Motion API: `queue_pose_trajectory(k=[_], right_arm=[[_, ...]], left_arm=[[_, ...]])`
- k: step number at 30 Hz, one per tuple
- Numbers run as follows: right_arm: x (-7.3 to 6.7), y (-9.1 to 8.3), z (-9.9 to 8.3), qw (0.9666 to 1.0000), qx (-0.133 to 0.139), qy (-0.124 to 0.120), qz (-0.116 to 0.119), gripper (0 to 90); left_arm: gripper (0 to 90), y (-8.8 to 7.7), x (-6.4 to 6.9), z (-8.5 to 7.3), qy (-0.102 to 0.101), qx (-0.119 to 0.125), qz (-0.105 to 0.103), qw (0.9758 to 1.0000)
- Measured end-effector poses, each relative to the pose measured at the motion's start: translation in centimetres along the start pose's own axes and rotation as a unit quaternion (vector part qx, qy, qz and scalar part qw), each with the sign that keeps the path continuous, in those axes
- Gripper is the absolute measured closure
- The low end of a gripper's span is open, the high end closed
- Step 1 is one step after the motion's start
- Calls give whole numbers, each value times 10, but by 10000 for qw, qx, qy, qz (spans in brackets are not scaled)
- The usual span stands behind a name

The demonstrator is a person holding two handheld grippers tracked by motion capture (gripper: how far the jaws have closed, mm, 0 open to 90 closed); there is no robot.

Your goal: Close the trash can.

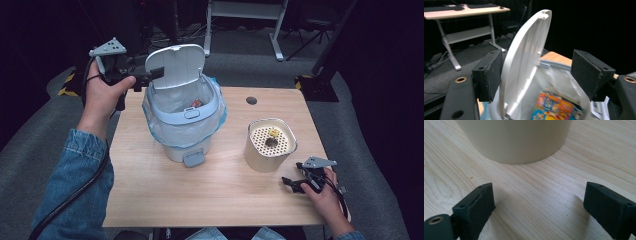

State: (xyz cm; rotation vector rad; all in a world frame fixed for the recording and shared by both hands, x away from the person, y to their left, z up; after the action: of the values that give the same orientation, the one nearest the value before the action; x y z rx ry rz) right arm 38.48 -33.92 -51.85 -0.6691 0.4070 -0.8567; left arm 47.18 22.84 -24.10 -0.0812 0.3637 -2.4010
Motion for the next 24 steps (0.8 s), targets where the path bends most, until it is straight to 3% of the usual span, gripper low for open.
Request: queue_pose_trajectory(k=[6,12,17,24], right_arm=[[0,0,0,10000,0,-1,1,101],[0,0,0,10000,-1,2,0,101],[0,0,0,10000,0,0,0,101],[0,0,0,10000,0,1,0,101]], left_arm=[[274,-1,22,-14,273,-427,-305,9982],[275,-2,42,-18,405,-427,-591,9965],[300,2,51,-25,284,-498,-825,9949],[395,10,53,-32,148,-629,-1105,9918]])
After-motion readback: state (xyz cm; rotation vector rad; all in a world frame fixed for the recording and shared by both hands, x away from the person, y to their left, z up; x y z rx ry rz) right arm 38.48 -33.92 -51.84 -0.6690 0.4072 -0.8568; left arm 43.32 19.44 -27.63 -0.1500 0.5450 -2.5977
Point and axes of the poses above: each handheld gripper's, and its own axes: y roughly forward along the jaws, z roughly out of its top, x roughly to its right, the point moved 2 cm from there along y, roughly forward along the jaws, and after that the axes turned 6 degrees about y, right-handed, at the moved point
